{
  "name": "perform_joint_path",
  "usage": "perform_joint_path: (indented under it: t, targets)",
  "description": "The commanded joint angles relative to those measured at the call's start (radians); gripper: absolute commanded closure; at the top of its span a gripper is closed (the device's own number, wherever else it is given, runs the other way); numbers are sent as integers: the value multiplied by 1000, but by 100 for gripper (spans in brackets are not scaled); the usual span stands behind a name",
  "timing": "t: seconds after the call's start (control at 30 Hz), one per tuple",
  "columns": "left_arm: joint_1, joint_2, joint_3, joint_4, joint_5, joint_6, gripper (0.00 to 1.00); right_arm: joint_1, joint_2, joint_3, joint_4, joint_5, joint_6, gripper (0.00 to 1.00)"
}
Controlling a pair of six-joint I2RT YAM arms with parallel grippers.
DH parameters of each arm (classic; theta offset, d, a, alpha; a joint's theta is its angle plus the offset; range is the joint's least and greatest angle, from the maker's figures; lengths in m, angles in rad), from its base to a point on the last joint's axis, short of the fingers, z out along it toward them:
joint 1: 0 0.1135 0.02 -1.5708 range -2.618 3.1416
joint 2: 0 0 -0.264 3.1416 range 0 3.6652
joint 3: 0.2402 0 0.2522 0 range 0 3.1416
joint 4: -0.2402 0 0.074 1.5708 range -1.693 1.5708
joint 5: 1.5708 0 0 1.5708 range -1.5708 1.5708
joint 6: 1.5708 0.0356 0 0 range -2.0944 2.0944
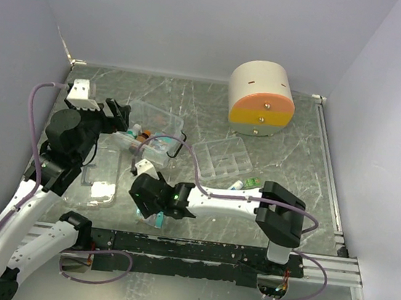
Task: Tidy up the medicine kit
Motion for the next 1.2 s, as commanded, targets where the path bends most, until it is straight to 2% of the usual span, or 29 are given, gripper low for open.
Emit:
perform_joint_path:
  t: [0.0,0.27,0.43,0.67,0.93,1.17]
  targets:
    - [5,-2,-4,31,-16,-8,7,11,56,60,-86,40,5,37]
    - [4,2,-7,25,-15,-6,7,21,138,121,-129,-35,-52,37]
    - [4,8,-2,24,-20,2,6,22,194,168,-202,-18,-50,40]
    - [4,7,-4,22,-35,5,6,13,225,197,-225,-16,-65,59]
    - [4,12,-4,19,-39,7,6,-6,247,192,-215,-17,-64,63]
    - [4,11,-7,17,-45,1,6,-23,174,153,-137,-32,-58,80]
